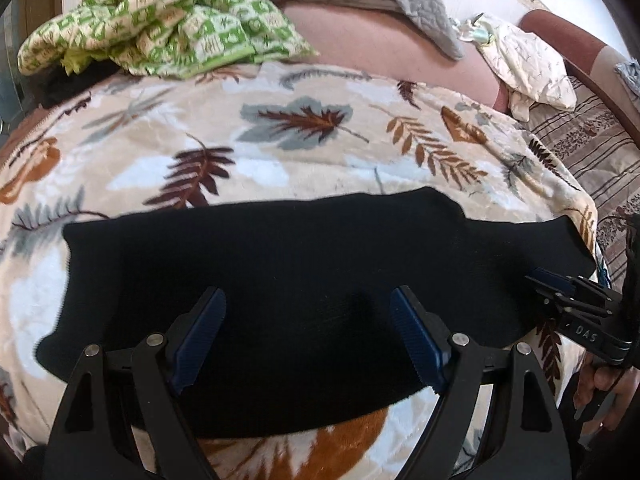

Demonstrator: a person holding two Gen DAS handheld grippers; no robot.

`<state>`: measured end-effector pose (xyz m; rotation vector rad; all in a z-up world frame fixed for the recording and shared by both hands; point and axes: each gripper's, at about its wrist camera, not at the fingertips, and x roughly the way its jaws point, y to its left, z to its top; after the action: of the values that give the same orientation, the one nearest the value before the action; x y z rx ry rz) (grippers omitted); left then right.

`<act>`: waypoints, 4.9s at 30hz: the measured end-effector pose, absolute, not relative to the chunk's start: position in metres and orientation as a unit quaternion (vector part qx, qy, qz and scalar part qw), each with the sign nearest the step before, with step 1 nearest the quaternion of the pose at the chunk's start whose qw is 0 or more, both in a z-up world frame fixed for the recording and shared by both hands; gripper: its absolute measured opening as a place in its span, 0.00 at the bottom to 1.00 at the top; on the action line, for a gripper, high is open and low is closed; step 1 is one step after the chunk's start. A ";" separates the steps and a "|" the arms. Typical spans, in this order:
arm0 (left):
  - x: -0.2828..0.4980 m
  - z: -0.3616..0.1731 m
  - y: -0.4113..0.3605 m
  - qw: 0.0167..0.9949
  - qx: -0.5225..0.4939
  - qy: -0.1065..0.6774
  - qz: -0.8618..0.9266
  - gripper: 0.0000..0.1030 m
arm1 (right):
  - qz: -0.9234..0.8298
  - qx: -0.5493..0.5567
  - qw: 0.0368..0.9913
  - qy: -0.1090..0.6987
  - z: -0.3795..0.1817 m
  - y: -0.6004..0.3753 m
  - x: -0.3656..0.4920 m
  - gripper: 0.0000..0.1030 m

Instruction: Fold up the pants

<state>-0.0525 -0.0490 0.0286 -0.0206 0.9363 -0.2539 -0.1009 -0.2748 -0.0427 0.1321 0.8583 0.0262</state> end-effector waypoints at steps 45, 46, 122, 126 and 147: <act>-0.047 0.042 -0.153 0.856 0.022 0.463 -0.231 0.84 | -0.100 0.155 0.894 0.407 -0.023 -0.420 -0.184 0.70; -0.045 0.042 -0.164 0.849 0.023 0.467 -0.246 0.84 | -0.105 0.161 0.892 0.408 -0.025 -0.427 -0.187 0.70; -0.026 0.060 -0.082 0.828 -0.054 0.467 -0.306 0.62 | 0.157 0.152 0.920 0.326 0.011 -0.269 -0.135 0.63; -0.033 0.044 -0.112 0.826 -0.026 0.485 -0.288 0.66 | 0.076 0.169 0.918 0.352 -0.006 -0.305 -0.125 0.39; -0.036 0.033 -0.115 0.841 -0.013 0.486 -0.238 0.23 | 0.092 0.096 0.912 0.388 -0.031 -0.257 -0.083 0.39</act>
<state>-0.0361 -0.1150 0.0333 -0.0280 1.0266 -0.5032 -0.0830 -0.2566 -0.0311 0.1976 0.7997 0.1893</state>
